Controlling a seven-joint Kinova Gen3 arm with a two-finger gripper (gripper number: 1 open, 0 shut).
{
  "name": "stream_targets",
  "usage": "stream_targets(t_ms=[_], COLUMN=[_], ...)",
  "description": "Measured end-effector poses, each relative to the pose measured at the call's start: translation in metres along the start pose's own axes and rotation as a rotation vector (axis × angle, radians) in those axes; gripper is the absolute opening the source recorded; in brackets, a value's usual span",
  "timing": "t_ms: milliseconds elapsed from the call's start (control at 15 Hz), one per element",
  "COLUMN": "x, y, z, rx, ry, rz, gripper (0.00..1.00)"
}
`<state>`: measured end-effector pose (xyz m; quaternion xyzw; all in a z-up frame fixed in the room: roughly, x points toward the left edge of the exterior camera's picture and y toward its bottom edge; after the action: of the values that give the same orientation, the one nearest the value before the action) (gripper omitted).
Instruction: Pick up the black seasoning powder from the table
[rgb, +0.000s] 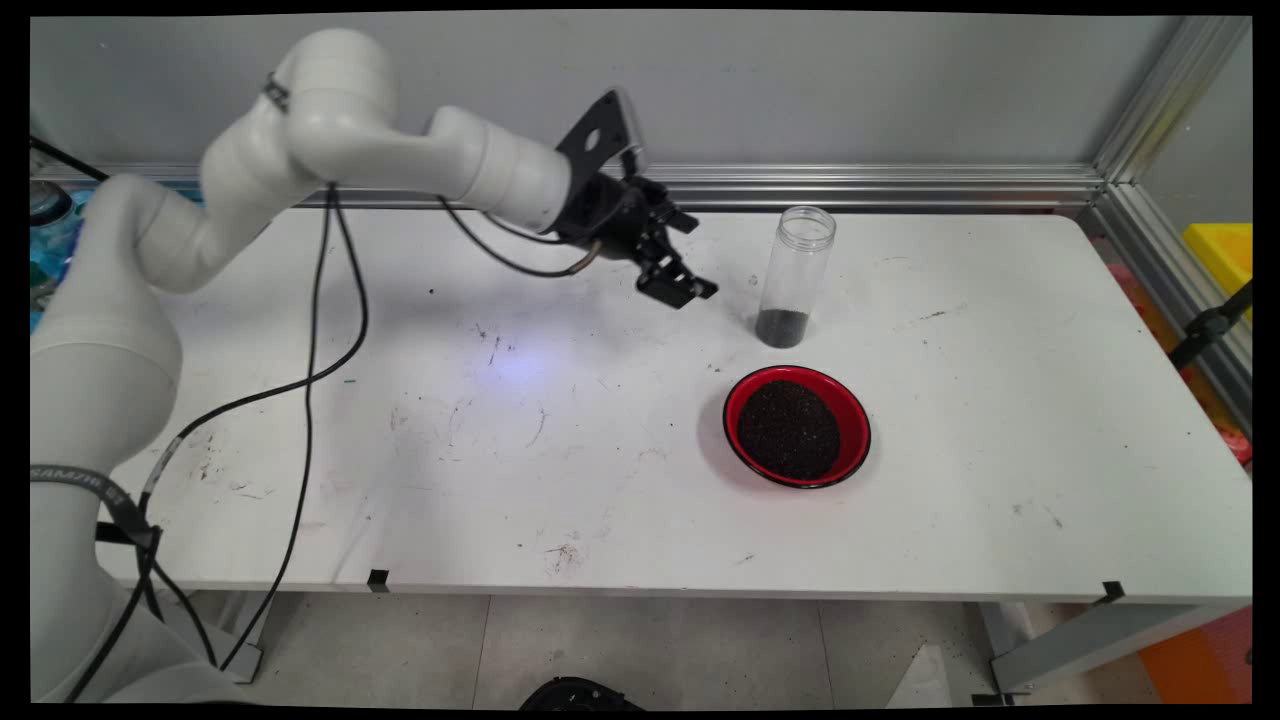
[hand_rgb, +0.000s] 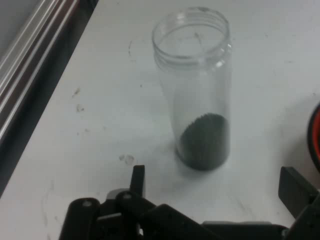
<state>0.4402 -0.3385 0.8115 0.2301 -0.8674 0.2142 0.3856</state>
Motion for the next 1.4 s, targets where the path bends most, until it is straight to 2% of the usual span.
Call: stream_targets(t_ms=[267, 667, 933, 1400], x=[0.019, 0.032, 0.034, 0.027], y=[-0.016, -0.035, -0.046, -0.050], z=[0.036, 0.079, 0.104, 0.131], rx=[-0.015, -0.038, -0.058, -0.108], ry=[-0.020, -0.070, -0.106, -0.155], rz=[0.028, 0.074, 0.083, 0.069], gripper=[1.00, 1.00, 1.00, 1.00])
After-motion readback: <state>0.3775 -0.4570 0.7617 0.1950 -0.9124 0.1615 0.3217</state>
